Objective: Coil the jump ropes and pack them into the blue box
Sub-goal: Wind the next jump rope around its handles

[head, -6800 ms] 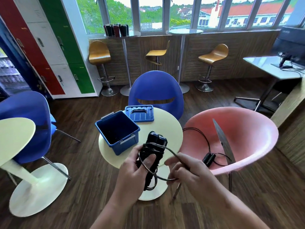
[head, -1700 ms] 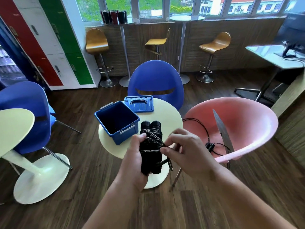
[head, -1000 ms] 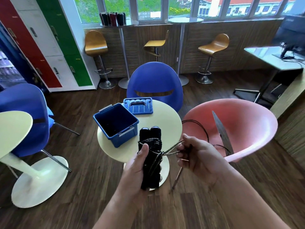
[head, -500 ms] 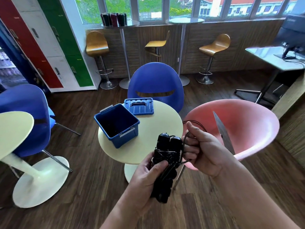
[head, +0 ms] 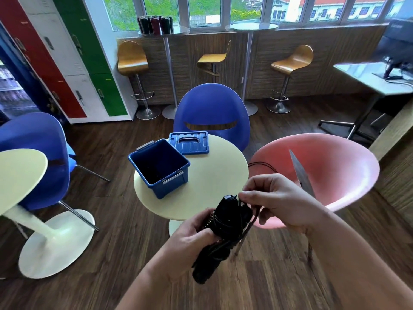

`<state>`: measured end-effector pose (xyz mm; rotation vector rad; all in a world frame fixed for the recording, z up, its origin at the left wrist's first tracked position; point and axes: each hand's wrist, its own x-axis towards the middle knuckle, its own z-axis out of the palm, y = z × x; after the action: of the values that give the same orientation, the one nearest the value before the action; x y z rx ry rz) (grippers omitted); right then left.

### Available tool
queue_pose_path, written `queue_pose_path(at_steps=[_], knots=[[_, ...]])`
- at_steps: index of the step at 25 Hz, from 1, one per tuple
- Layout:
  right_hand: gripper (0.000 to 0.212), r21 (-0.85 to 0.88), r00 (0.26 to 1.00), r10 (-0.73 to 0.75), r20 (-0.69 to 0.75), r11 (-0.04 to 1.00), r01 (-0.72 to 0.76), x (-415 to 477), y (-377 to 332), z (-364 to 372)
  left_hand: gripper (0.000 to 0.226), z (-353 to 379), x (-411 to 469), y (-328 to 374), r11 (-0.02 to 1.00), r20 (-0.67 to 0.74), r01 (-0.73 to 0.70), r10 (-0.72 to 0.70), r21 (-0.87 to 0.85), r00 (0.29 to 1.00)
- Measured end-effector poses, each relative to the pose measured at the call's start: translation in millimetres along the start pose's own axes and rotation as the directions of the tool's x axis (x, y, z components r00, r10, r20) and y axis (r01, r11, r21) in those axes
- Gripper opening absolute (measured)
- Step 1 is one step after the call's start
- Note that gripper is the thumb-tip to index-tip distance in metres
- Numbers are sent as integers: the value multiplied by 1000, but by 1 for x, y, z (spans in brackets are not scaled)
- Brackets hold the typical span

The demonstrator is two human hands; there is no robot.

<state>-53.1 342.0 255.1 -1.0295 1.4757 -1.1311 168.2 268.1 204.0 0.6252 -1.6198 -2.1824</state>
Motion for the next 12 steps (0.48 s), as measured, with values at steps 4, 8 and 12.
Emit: queue_pose_path(at_steps=[4,8,12], knots=[[16,166,999,-36,27,986,31,4,7,5,35,12,-3,7,992,-103,-41,29,-121,994],[15,506,989,-99,112,862,29,4,20,21,46,22,1,5,952,-130,-81,44,-297,991],[14,675,996,-82,33,737,38,3,42,47,45,34,3,12,901,-114,-27,-25,-433,993]])
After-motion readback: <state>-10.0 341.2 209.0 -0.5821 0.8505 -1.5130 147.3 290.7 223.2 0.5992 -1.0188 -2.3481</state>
